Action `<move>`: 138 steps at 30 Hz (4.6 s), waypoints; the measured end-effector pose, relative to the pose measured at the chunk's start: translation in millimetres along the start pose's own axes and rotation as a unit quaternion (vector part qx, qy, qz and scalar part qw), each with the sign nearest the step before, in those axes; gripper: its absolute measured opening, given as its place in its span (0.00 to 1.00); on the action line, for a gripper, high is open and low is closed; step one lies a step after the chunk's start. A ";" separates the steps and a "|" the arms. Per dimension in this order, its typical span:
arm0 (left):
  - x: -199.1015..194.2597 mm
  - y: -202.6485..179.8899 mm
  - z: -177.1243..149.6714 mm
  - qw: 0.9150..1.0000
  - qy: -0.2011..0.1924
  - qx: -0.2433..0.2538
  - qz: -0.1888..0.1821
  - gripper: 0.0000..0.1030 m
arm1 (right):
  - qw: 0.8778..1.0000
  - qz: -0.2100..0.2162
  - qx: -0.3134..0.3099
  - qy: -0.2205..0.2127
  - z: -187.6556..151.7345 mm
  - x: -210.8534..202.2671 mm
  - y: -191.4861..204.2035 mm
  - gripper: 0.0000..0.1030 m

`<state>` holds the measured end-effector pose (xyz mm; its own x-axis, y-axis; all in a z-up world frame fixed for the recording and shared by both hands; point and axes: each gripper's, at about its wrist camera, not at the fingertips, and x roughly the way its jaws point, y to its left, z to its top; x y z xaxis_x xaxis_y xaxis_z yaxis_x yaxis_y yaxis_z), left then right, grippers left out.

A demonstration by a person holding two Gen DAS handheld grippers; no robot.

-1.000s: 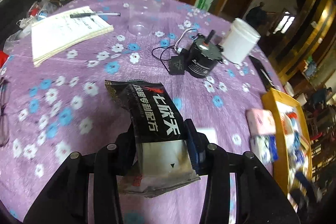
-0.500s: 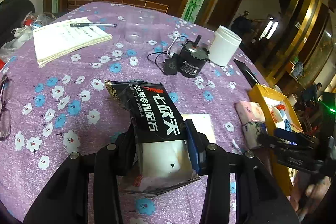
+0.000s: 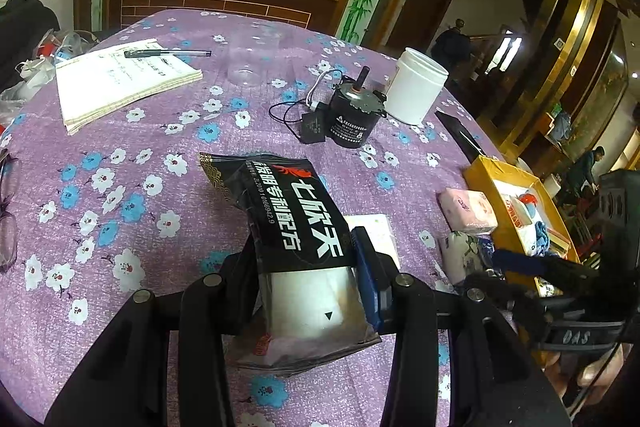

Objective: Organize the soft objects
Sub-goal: 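Grasp the blue-and-white tissue pack with the right gripper while the left gripper lifts the snack bag, then carry both items over the tray and open the right gripper while the left gripper releases the snack bag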

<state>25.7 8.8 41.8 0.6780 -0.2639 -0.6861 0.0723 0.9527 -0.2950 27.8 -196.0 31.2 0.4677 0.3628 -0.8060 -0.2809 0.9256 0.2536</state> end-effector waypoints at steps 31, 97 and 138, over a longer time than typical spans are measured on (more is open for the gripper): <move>1.8 -2.8 -1.8 1.000 0.005 0.009 -0.002 0.39 | 0.998 0.057 0.004 0.036 -0.6 3.3 -5.5 0.87; -28.6 -91.6 -44.6 0.928 -0.215 0.252 0.170 0.40 | 0.971 -0.033 0.007 -0.235 -16.1 -47.6 -13.4 0.54; 19.5 -281.5 -52.7 0.951 -0.010 0.273 -0.144 0.39 | 0.949 -0.138 0.201 -0.201 -30.3 -144.5 -219.9 0.54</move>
<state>-19.9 -272.5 76.4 0.5862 -0.5276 -0.6148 0.6225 0.7790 -0.0750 -3.4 -455.2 75.7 0.7811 0.0384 -0.6233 0.2032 0.9282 0.3118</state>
